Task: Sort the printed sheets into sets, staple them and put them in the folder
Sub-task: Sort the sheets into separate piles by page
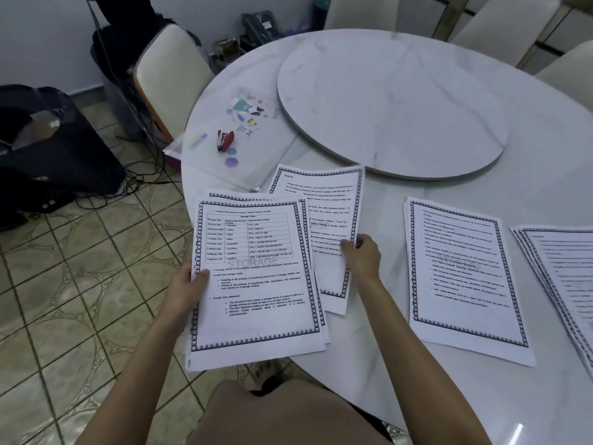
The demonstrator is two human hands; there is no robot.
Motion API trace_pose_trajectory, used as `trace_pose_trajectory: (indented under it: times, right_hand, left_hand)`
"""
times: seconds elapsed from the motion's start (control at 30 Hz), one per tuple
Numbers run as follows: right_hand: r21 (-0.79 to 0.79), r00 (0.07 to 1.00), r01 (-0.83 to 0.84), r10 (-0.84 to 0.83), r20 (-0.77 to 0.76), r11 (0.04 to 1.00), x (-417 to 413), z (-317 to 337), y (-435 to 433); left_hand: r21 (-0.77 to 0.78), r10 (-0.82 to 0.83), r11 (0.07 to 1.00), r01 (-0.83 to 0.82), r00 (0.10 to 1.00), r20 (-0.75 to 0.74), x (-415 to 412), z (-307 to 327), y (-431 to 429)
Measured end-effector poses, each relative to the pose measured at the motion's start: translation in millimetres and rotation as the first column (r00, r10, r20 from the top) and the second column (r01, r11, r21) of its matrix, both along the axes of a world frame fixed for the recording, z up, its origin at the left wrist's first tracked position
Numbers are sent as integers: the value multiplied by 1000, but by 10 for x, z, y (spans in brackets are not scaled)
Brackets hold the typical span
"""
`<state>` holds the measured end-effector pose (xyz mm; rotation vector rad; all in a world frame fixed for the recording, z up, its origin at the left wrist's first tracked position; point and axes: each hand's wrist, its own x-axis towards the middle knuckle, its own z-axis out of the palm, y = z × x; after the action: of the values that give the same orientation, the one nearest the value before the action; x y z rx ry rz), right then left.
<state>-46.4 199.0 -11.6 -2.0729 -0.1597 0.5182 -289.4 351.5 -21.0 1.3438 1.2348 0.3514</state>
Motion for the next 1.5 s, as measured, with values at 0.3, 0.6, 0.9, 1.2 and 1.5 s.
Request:
trace_pose_trajectory:
  times: [0.3, 0.6, 0.9, 1.2, 1.5]
  right_hand:
    - [94, 945, 41, -69, 320, 995, 387, 201, -321]
    - [312, 897, 139, -253, 361, 940, 837, 637, -640]
    - [332, 975, 42, -111, 192, 942, 315, 411, -377]
    - [103, 944, -325, 329, -29, 940, -447, -92, -104]
    - [134, 945, -311, 321, -60, 941, -461, -73, -101]
  left_hand:
    - [-6, 20, 1000, -20, 999, 35, 50, 65, -88]
    - [-47, 37, 998, -37, 999, -2, 54, 3, -80]
    - [-46, 24, 999, -23, 1000, 13, 61, 26, -88]
    - [-9, 41, 999, -41, 999, -12, 125, 47, -112]
    - [105, -47, 994, 36, 994, 104, 139, 176, -199]
